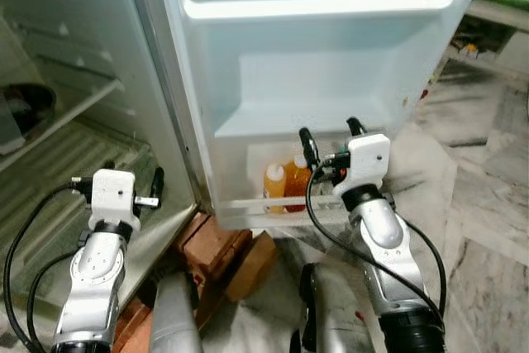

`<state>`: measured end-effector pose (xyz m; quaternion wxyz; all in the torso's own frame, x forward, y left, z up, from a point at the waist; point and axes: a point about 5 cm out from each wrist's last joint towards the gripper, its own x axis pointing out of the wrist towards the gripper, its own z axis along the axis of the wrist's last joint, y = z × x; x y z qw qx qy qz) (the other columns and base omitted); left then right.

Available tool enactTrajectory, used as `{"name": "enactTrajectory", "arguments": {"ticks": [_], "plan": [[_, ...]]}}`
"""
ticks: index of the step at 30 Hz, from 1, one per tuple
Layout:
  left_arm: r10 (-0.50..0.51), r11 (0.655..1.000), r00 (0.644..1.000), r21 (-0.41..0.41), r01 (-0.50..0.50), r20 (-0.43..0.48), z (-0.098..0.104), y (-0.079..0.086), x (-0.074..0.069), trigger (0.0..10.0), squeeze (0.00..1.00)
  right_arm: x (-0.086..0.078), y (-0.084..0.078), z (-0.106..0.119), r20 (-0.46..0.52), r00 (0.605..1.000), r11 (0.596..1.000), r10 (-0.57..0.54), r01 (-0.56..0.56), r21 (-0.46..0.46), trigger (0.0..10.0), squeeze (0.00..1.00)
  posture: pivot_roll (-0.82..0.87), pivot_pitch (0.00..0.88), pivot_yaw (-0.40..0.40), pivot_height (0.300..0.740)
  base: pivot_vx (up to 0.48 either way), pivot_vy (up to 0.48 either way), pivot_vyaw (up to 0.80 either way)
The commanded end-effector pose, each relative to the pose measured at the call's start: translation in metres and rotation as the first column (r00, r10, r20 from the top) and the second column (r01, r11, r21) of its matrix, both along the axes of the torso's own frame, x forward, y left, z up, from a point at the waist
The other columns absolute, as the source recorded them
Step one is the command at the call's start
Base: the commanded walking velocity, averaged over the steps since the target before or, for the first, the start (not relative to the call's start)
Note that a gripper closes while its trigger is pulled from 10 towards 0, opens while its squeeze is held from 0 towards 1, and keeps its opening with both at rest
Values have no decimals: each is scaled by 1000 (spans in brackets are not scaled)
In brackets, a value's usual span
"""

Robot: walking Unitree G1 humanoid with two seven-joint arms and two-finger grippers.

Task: Restocking fridge

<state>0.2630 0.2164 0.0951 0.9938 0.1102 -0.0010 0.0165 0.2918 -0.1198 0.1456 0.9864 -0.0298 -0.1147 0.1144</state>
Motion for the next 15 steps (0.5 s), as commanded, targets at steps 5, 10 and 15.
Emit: {"name": "enactTrajectory", "arguments": {"ticks": [5,10,15], "plan": [[8,1000,1000,4,-8,-10,-4,2,-2,10000,0,-1,0,4,10,1000,1000,1,-1,7,10000,0,74,0,-25,656,0,0,0],[17,1000,1000,6,-17,-10,-5,1,-1,10000,0,-1,-3,1,-14,1000,1000,-9,9,14,10000,0,74,0,-27,689,0,0,0],[25,1000,1000,18,-24,-17,-6,-1,2,10000,0,-3,-8,-5,-56,998,999,-32,34,32,10000,0,71,0,-26,718,0,0,0]]}}
